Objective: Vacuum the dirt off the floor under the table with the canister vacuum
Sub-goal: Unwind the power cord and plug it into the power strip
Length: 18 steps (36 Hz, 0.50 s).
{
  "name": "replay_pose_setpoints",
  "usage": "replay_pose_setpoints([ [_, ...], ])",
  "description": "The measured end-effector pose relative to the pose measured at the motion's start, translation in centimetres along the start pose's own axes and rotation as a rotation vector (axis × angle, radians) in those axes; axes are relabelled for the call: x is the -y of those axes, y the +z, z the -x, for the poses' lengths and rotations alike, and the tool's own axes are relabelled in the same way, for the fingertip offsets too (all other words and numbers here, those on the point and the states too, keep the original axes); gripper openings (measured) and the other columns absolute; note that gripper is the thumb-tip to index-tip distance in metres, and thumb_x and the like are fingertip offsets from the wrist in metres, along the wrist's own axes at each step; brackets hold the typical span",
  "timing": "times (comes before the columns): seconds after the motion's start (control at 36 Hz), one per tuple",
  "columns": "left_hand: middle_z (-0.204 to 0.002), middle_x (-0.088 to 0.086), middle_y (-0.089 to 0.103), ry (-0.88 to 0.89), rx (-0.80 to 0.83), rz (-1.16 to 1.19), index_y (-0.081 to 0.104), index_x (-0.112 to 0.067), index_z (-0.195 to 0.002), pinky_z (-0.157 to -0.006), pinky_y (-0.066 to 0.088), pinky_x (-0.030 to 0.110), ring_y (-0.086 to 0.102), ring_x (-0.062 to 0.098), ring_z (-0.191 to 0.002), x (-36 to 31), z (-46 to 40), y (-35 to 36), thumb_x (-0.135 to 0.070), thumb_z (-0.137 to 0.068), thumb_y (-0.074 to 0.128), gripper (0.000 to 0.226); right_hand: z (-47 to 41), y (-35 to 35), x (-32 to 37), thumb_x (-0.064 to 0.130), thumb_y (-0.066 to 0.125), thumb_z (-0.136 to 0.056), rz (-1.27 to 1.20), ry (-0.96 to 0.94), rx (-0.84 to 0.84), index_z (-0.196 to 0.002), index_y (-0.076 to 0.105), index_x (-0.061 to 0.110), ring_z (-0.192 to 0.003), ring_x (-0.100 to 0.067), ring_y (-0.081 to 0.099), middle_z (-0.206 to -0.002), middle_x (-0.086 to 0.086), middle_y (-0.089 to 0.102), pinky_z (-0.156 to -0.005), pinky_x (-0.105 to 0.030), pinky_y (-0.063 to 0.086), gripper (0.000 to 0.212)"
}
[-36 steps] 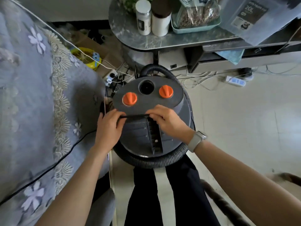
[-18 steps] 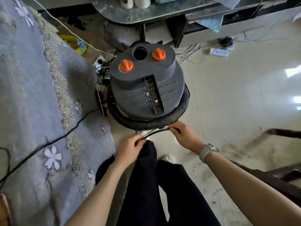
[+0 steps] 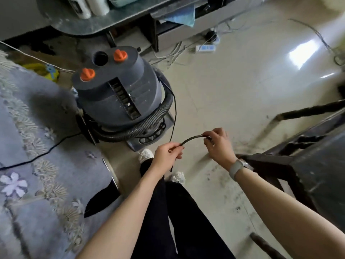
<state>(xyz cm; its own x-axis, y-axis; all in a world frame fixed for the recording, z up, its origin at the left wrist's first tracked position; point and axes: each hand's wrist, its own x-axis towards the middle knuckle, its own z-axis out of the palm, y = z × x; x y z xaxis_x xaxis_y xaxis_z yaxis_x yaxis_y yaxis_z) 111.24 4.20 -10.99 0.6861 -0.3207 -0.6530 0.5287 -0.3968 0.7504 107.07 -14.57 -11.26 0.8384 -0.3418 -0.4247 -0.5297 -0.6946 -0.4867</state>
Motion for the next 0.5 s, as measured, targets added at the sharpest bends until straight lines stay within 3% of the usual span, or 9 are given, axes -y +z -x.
replay_pose_setpoints([
  [0.08, -0.07, -0.001, 0.063, 0.028, -0.001, -0.044, 0.07, -0.004, -0.098, -0.064, 0.048, 0.016, 0.059, -0.001, -0.056, -1.4, -0.4, 1.1, -0.009, -0.091, 0.061, 0.013, -0.1, -1.8, -0.7, 0.021, 0.052, -0.095, -0.037, 0.138, 0.036, -0.112, 0.065, 0.017, -0.092, -0.028, 0.06, -0.097, -0.009, 0.062, -0.084, -0.037, 0.047, 0.022],
  [0.17, -0.07, 0.0, 0.062, 0.061, 0.008, -0.071, 0.069, -0.004, -0.099, -0.064, 0.05, 0.016, 0.058, -0.002, -0.054, -3.1, -1.1, 2.2, -0.01, -0.09, 0.063, 0.012, -1.0, -3.2, -0.3, 0.014, 0.045, -0.098, -0.398, 0.315, 0.146, -0.112, 0.058, 0.012, -0.063, -0.018, 0.059, -0.072, -0.004, 0.063, -0.059, -0.025, 0.049, 0.019],
  [0.25, -0.069, 0.0, 0.061, 0.075, 0.036, -0.064, 0.069, -0.002, -0.101, -0.063, 0.051, 0.015, 0.056, -0.003, -0.052, -5.3, -2.3, 3.0, -0.007, -0.089, 0.063, 0.014, -3.0, -4.5, 0.0, 0.007, 0.036, -0.099, -0.897, 0.496, 0.113, -0.112, 0.054, 0.005, -0.069, -0.02, 0.059, -0.08, -0.01, 0.063, -0.061, -0.025, 0.046, 0.022],
  [0.31, -0.072, 0.001, 0.063, 0.065, 0.076, -0.065, 0.07, -0.004, -0.103, -0.073, 0.054, 0.022, 0.059, 0.002, -0.06, -7.0, -3.4, 3.4, -0.007, -0.089, 0.063, 0.015, -5.0, -5.9, 0.4, 0.007, 0.037, -0.098, -1.193, 0.572, 0.053, -0.103, 0.056, 0.005, -0.074, -0.021, 0.064, -0.087, -0.012, 0.062, -0.067, -0.026, 0.051, 0.019],
  [0.39, -0.083, 0.008, 0.067, 0.085, 0.128, -0.099, 0.07, -0.016, -0.097, -0.086, 0.054, 0.036, 0.063, 0.017, -0.075, -9.7, -6.1, 3.7, -0.008, -0.089, 0.064, 0.012, -9.0, -8.1, 1.3, 0.011, 0.042, -0.1, -1.628, 0.644, -0.056, -0.085, 0.051, 0.005, -0.058, -0.017, 0.068, -0.08, -0.01, 0.056, -0.057, -0.023, 0.055, 0.019],
  [0.5, -0.079, 0.001, 0.065, 0.142, 0.077, -0.188, 0.071, -0.005, -0.103, -0.074, 0.049, 0.018, 0.058, 0.008, -0.068, -13.6, -10.9, 3.6, -0.011, -0.091, 0.062, 0.016, -15.2, -11.0, 2.6, 0.014, 0.046, -0.1, -1.886, 0.752, -0.181, -0.084, 0.049, 0.002, -0.047, -0.019, 0.066, -0.078, -0.009, 0.052, -0.045, -0.021, 0.052, 0.02],
])
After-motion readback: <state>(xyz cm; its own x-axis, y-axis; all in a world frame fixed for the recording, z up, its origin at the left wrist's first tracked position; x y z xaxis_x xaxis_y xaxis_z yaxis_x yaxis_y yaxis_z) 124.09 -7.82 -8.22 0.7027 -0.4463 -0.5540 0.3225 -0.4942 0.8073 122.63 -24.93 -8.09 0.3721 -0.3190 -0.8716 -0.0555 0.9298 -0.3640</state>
